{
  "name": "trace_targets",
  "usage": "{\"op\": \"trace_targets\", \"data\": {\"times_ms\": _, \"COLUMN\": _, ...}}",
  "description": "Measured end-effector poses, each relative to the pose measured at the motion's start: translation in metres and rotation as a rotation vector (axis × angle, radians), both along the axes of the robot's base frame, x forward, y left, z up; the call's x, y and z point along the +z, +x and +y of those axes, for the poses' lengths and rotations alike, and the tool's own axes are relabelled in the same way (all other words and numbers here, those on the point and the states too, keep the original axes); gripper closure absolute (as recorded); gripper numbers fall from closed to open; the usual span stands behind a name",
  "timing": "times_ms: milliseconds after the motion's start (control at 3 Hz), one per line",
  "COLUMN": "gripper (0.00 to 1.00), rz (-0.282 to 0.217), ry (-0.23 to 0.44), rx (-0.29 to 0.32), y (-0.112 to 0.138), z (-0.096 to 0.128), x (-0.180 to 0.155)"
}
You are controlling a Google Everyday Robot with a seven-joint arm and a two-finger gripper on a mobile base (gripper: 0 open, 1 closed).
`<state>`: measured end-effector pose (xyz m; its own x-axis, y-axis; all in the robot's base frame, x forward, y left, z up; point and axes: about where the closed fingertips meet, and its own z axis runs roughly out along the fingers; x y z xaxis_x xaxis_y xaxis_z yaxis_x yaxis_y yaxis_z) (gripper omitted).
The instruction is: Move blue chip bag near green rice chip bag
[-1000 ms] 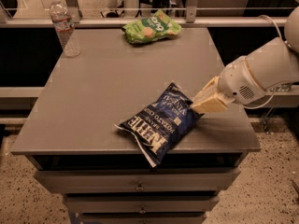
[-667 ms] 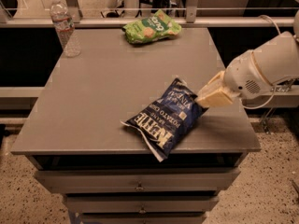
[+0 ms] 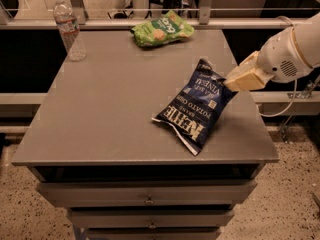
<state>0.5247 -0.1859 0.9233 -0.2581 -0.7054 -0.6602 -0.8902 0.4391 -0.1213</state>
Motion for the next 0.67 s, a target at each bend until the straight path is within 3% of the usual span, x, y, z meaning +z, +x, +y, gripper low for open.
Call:
{"op": "trace_targets", "data": {"times_ms": 333, "gripper": 1.00, "rz": -0.079, "ry": 0.041, "rx": -0.117, "y": 0.037, "z": -0.014, "x": 0.002}}
{"op": "trace_targets", "data": {"times_ms": 667, "gripper": 1.00, "rz": -0.190, "ry": 0.140, "rx": -0.350, "y": 0.133, "z": -0.049, "x": 0.005}}
